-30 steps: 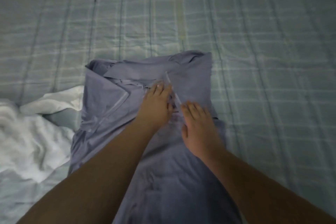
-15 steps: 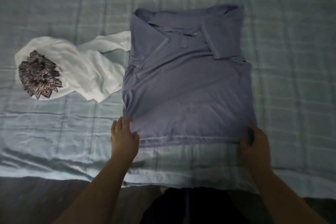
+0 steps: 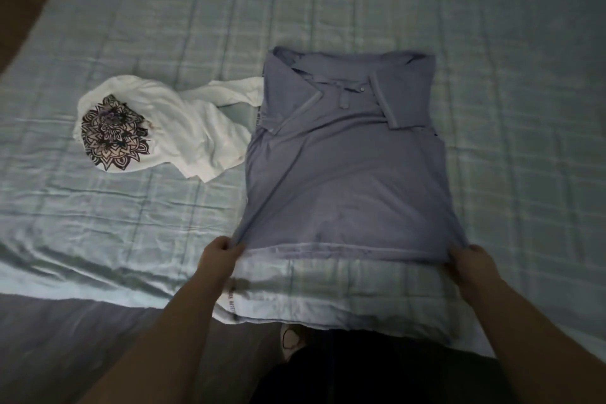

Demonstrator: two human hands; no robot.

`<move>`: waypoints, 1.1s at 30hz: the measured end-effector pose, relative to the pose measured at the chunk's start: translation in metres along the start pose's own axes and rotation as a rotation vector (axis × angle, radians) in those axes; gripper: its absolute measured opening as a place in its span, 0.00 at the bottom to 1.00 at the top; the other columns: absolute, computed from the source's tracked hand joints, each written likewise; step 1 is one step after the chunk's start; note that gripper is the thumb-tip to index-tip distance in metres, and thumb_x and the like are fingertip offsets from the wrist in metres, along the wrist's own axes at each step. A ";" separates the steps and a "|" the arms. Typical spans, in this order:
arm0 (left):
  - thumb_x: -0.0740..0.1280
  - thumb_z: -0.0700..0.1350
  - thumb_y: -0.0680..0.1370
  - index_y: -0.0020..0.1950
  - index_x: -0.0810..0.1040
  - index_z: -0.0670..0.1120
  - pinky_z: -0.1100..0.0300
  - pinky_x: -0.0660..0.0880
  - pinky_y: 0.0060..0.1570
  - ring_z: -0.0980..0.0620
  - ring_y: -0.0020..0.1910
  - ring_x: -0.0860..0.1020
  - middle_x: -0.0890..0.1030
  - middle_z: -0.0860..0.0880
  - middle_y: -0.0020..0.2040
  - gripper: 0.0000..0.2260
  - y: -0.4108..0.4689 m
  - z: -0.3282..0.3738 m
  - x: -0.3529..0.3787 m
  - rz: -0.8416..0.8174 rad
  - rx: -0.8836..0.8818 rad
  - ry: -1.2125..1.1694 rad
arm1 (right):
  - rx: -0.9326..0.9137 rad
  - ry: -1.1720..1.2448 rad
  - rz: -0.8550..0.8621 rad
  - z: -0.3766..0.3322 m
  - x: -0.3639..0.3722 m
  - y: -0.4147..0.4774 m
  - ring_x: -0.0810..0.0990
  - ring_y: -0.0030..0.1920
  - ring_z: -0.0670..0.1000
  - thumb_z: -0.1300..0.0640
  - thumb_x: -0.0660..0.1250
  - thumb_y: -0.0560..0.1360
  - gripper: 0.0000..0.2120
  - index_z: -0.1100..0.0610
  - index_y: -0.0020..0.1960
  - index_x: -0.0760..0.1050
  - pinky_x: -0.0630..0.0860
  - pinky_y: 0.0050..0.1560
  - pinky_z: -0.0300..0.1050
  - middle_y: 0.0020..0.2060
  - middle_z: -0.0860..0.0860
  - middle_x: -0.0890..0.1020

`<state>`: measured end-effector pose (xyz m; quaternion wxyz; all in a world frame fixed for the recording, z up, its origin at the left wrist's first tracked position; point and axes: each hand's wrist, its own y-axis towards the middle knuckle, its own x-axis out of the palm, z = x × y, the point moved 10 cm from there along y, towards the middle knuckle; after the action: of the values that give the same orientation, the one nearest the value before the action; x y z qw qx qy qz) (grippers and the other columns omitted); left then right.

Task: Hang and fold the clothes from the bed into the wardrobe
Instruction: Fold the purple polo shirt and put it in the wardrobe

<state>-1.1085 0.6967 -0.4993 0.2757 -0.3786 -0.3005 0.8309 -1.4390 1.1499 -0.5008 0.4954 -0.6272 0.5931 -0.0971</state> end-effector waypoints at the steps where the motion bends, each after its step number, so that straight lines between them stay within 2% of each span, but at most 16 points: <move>1: 0.70 0.42 0.78 0.46 0.77 0.40 0.50 0.76 0.45 0.43 0.44 0.77 0.78 0.41 0.42 0.06 -0.010 0.001 -0.003 -0.051 -0.013 -0.152 | 0.033 0.165 -0.035 0.001 -0.003 -0.016 0.80 0.44 0.60 0.61 0.67 0.74 0.11 0.63 0.54 0.73 0.83 0.45 0.57 0.48 0.62 0.79; 3: 0.68 0.41 0.80 0.49 0.76 0.39 0.48 0.78 0.48 0.44 0.44 0.77 0.77 0.40 0.44 0.05 -0.031 0.002 -0.008 -0.156 -0.047 -0.368 | 0.038 0.373 -0.085 -0.007 -0.014 -0.053 0.80 0.44 0.59 0.67 0.62 0.79 0.07 0.64 0.57 0.71 0.84 0.38 0.51 0.47 0.61 0.78; 6: 0.68 0.40 0.78 0.49 0.74 0.39 0.51 0.75 0.43 0.48 0.35 0.75 0.76 0.41 0.39 0.06 -0.060 0.014 -0.018 -0.274 -0.064 -0.528 | -0.022 0.386 -0.075 -0.014 -0.044 -0.086 0.78 0.42 0.55 0.68 0.60 0.80 0.07 0.66 0.58 0.71 0.82 0.33 0.43 0.46 0.59 0.77; 9: 0.68 0.41 0.80 0.50 0.76 0.42 0.51 0.77 0.45 0.47 0.41 0.80 0.82 0.44 0.43 0.03 -0.080 0.007 -0.036 -0.267 -0.137 -0.457 | -0.029 0.319 -0.049 -0.010 -0.074 -0.106 0.78 0.42 0.53 0.67 0.60 0.80 0.13 0.68 0.64 0.70 0.81 0.42 0.46 0.52 0.59 0.75; 11: 0.68 0.40 0.80 0.51 0.76 0.40 0.50 0.79 0.44 0.45 0.41 0.79 0.81 0.42 0.43 0.03 -0.088 -0.003 -0.047 -0.257 -0.157 -0.393 | 0.008 0.368 -0.059 -0.002 -0.087 -0.122 0.78 0.43 0.54 0.68 0.59 0.80 0.06 0.68 0.54 0.73 0.80 0.44 0.48 0.55 0.62 0.75; 13: 0.66 0.36 0.79 0.51 0.75 0.37 0.50 0.82 0.39 0.44 0.38 0.75 0.77 0.38 0.42 0.03 -0.094 -0.010 -0.053 -0.240 -0.162 -0.448 | 0.045 0.444 -0.047 0.005 -0.096 -0.140 0.77 0.43 0.55 0.69 0.58 0.81 0.04 0.66 0.50 0.72 0.82 0.35 0.44 0.55 0.62 0.75; 16: 0.66 0.33 0.79 0.49 0.73 0.34 0.47 0.82 0.40 0.43 0.38 0.76 0.77 0.36 0.43 0.02 -0.101 -0.025 -0.060 -0.218 -0.168 -0.539 | 0.120 0.531 -0.032 0.030 -0.104 -0.157 0.77 0.42 0.55 0.68 0.58 0.81 0.09 0.62 0.60 0.70 0.80 0.26 0.42 0.49 0.60 0.77; 17: 0.66 0.33 0.79 0.50 0.73 0.34 0.49 0.83 0.38 0.43 0.39 0.77 0.77 0.36 0.44 0.03 -0.102 -0.031 -0.060 -0.226 -0.166 -0.536 | 0.148 0.557 -0.030 0.041 -0.104 -0.158 0.78 0.42 0.55 0.68 0.59 0.81 0.11 0.61 0.62 0.70 0.82 0.29 0.43 0.48 0.59 0.77; 18: 0.65 0.34 0.80 0.51 0.74 0.34 0.51 0.83 0.36 0.43 0.40 0.77 0.77 0.36 0.44 0.03 -0.104 -0.038 -0.058 -0.242 -0.161 -0.530 | 0.167 0.593 -0.026 0.051 -0.103 -0.160 0.78 0.43 0.55 0.68 0.59 0.81 0.11 0.63 0.63 0.71 0.83 0.37 0.45 0.50 0.59 0.78; 20: 0.63 0.34 0.81 0.49 0.74 0.34 0.55 0.82 0.33 0.45 0.38 0.72 0.73 0.39 0.41 0.03 -0.111 -0.050 -0.052 -0.286 -0.167 -0.529 | 0.192 0.653 -0.054 0.067 -0.096 -0.166 0.79 0.46 0.54 0.67 0.59 0.81 0.06 0.65 0.55 0.73 0.77 0.54 0.47 0.55 0.60 0.77; 21: 0.61 0.34 0.81 0.48 0.74 0.35 0.56 0.82 0.33 0.46 0.36 0.70 0.71 0.41 0.39 0.04 -0.116 -0.056 -0.049 -0.308 -0.170 -0.527 | 0.196 0.665 -0.069 0.073 -0.092 -0.170 0.78 0.47 0.54 0.66 0.59 0.81 0.05 0.63 0.51 0.73 0.74 0.57 0.47 0.55 0.60 0.77; 23: 0.59 0.33 0.82 0.49 0.74 0.34 0.57 0.81 0.33 0.49 0.32 0.68 0.69 0.43 0.36 0.05 -0.126 -0.062 -0.043 -0.338 -0.159 -0.519 | 0.185 0.655 -0.090 0.079 -0.085 -0.179 0.78 0.47 0.53 0.64 0.60 0.82 0.06 0.60 0.47 0.73 0.73 0.59 0.46 0.51 0.58 0.78; 25: 0.59 0.32 0.82 0.50 0.75 0.32 0.57 0.81 0.33 0.49 0.34 0.71 0.73 0.40 0.38 0.06 -0.132 -0.065 -0.043 -0.320 -0.156 -0.524 | 0.165 0.650 -0.097 0.077 -0.081 -0.181 0.79 0.49 0.53 0.64 0.60 0.82 0.05 0.59 0.49 0.74 0.74 0.58 0.46 0.50 0.57 0.79; 27: 0.60 0.32 0.82 0.53 0.76 0.32 0.57 0.82 0.34 0.47 0.38 0.76 0.79 0.37 0.43 0.06 -0.134 -0.060 -0.044 -0.304 -0.151 -0.528 | 0.152 0.647 -0.090 0.075 -0.078 -0.178 0.79 0.50 0.52 0.64 0.60 0.82 0.05 0.61 0.54 0.74 0.74 0.57 0.45 0.50 0.57 0.79; 30: 0.62 0.34 0.81 0.60 0.75 0.32 0.57 0.83 0.38 0.47 0.39 0.83 0.83 0.37 0.47 0.10 -0.132 -0.037 -0.048 -0.302 -0.105 -0.524 | 0.094 0.624 -0.082 0.055 -0.077 -0.177 0.79 0.48 0.52 0.66 0.58 0.81 0.11 0.60 0.62 0.70 0.75 0.57 0.47 0.51 0.58 0.78; 33: 0.65 0.34 0.80 0.62 0.73 0.40 0.52 0.83 0.43 0.43 0.40 0.83 0.83 0.35 0.49 0.11 -0.126 -0.005 -0.058 -0.240 -0.055 -0.583 | 0.029 0.575 -0.087 0.025 -0.077 -0.173 0.80 0.47 0.53 0.65 0.59 0.80 0.13 0.64 0.64 0.71 0.80 0.50 0.46 0.56 0.60 0.77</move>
<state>-1.0427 0.7423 -0.3856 0.2636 -0.0937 -0.4316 0.8576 -1.3301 1.1935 -0.3497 0.3112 -0.5914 0.6804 -0.3006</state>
